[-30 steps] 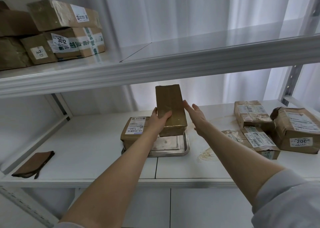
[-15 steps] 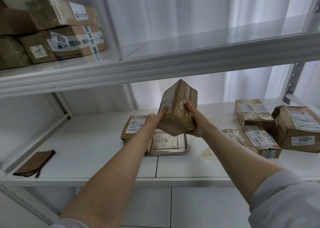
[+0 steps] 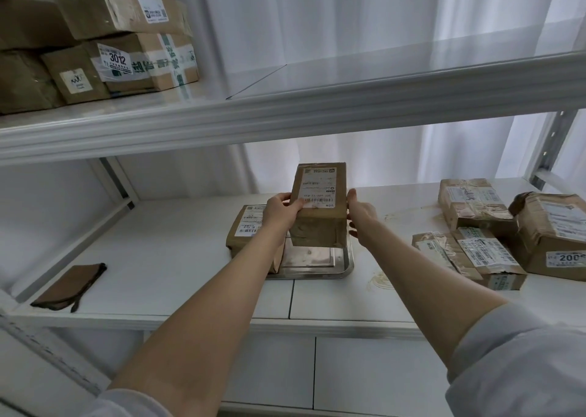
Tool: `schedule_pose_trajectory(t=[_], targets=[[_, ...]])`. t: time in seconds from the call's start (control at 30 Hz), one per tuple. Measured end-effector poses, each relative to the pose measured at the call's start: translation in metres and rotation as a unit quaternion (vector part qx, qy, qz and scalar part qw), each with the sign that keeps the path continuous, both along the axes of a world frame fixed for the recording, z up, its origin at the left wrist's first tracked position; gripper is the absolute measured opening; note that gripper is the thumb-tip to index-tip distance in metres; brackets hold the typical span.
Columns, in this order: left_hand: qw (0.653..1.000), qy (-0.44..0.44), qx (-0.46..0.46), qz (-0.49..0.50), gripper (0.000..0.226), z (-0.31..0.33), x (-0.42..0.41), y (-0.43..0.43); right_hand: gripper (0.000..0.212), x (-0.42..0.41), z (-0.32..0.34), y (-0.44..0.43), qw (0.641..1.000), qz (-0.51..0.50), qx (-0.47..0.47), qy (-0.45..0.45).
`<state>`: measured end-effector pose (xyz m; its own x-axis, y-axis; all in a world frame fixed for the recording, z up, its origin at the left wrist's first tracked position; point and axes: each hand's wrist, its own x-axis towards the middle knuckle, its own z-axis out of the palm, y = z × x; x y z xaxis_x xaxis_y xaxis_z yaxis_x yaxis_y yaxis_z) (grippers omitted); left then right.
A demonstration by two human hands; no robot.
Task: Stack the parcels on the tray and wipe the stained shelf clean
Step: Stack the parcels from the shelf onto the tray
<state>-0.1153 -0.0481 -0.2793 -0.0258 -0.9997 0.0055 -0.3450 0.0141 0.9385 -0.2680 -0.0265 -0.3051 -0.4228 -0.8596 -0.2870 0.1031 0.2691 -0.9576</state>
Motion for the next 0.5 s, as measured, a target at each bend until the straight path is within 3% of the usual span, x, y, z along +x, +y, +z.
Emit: schedule_pose_trajectory(t=[0.07, 0.13, 0.33, 0.5], targets=[[0.999, -0.053, -0.012, -0.002, 0.041, -0.004, 0.003, -0.001, 0.064, 0.006, -0.003, -0.003, 0.998, 0.043, 0.007, -0.04], [0.994, -0.106, -0.011, -0.022, 0.038, -0.008, 0.008, -0.003, 0.056, 0.009, -0.009, -0.008, 0.995, 0.077, 0.03, -0.048], [0.97, -0.24, -0.024, -0.029, 0.038, -0.016, 0.021, -0.011, 0.042, 0.019, -0.037, -0.024, 0.993, 0.084, 0.077, -0.02], [0.946, -0.321, -0.005, -0.037, 0.036, -0.029, 0.034, -0.019, 0.053, 0.02, -0.074, -0.056, 0.994, 0.079, 0.072, 0.02]])
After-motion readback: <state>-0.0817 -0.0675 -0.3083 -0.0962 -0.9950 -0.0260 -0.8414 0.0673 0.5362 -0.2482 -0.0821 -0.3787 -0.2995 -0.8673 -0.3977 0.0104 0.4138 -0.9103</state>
